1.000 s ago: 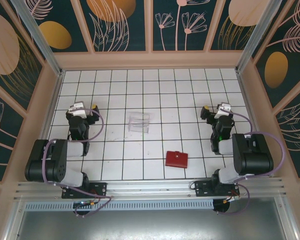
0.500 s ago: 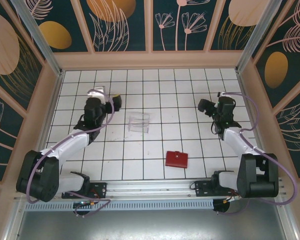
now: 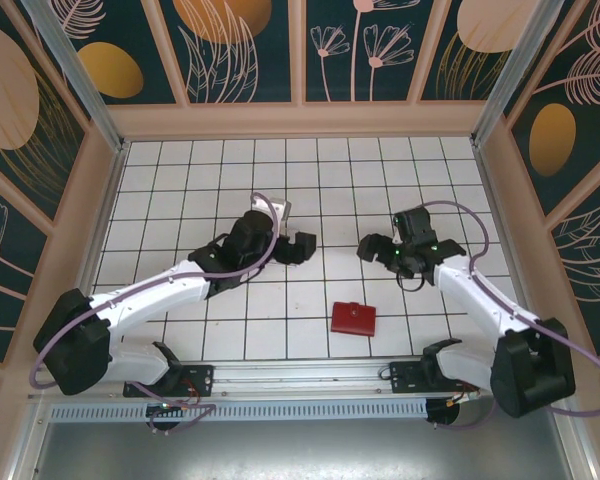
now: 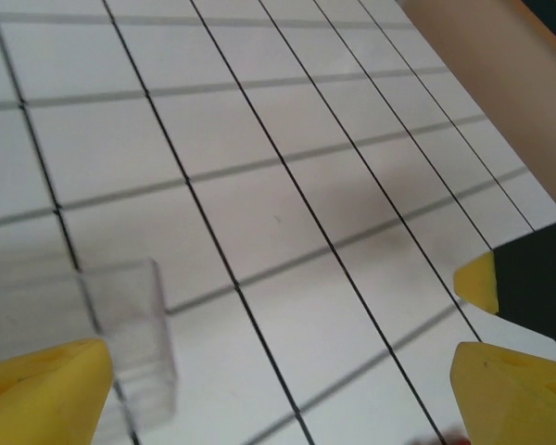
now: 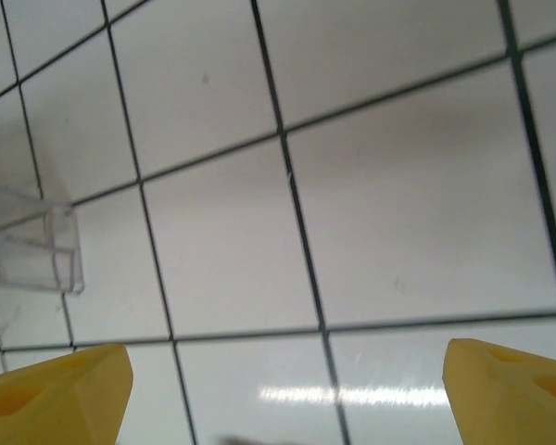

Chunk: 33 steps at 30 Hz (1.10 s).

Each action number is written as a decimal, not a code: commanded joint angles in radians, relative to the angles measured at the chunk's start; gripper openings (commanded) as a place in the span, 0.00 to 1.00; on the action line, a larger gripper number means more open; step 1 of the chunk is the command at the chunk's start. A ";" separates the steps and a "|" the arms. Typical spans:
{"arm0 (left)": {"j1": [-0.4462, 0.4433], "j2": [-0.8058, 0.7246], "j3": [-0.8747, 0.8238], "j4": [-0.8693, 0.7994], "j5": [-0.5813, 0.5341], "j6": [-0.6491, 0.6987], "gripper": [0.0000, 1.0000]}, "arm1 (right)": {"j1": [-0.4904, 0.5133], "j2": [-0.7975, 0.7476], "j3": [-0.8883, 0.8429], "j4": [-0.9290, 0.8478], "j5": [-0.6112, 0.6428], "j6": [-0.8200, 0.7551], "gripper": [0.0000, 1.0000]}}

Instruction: Take the credit cards out of the card holder

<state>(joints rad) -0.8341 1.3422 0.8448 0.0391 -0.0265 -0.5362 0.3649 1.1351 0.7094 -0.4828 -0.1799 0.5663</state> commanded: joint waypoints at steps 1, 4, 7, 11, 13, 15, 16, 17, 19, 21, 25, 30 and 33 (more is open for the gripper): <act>-0.038 0.046 -0.002 -0.056 0.137 -0.117 0.94 | 0.049 -0.061 -0.048 -0.120 -0.042 0.103 0.87; -0.065 0.066 -0.040 0.002 0.247 -0.163 0.90 | 0.105 -0.081 -0.101 -0.132 -0.083 0.136 0.82; -0.075 0.085 -0.061 0.040 0.319 -0.213 0.87 | 0.165 -0.080 -0.154 -0.118 -0.117 0.167 0.79; -0.078 0.099 -0.062 0.021 0.319 -0.212 0.86 | 0.214 -0.077 -0.205 -0.095 -0.103 0.197 0.74; -0.078 0.109 -0.056 0.003 0.316 -0.207 0.86 | 0.219 -0.077 -0.223 -0.092 -0.093 0.204 0.71; -0.077 0.116 -0.055 0.004 0.321 -0.209 0.86 | 0.225 -0.077 -0.236 -0.093 -0.074 0.206 0.70; -0.077 0.119 -0.053 0.003 0.323 -0.210 0.86 | 0.226 -0.075 -0.242 -0.094 -0.071 0.206 0.69; -0.077 0.121 -0.051 -0.001 0.323 -0.211 0.85 | 0.227 -0.075 -0.244 -0.090 -0.074 0.208 0.67; -0.078 0.126 -0.043 -0.015 0.325 -0.207 0.85 | 0.228 -0.073 -0.250 -0.067 -0.100 0.213 0.62; -0.078 0.122 -0.032 -0.048 0.304 -0.181 0.86 | 0.229 -0.069 -0.258 -0.036 -0.124 0.224 0.59; -0.077 0.101 -0.006 -0.136 0.210 -0.147 0.87 | 0.232 -0.047 -0.246 0.010 -0.136 0.237 0.50; -0.036 0.065 -0.054 -0.133 0.208 -0.164 0.87 | 0.231 0.013 -0.214 0.106 -0.168 0.235 0.48; 0.004 0.023 -0.097 -0.115 0.238 -0.182 0.87 | 0.233 0.087 -0.183 0.181 -0.207 0.229 0.47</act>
<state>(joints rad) -0.8597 1.4105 0.7826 -0.0635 0.2024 -0.7090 0.5880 1.1786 0.4835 -0.4034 -0.3408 0.7918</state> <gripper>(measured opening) 0.869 0.472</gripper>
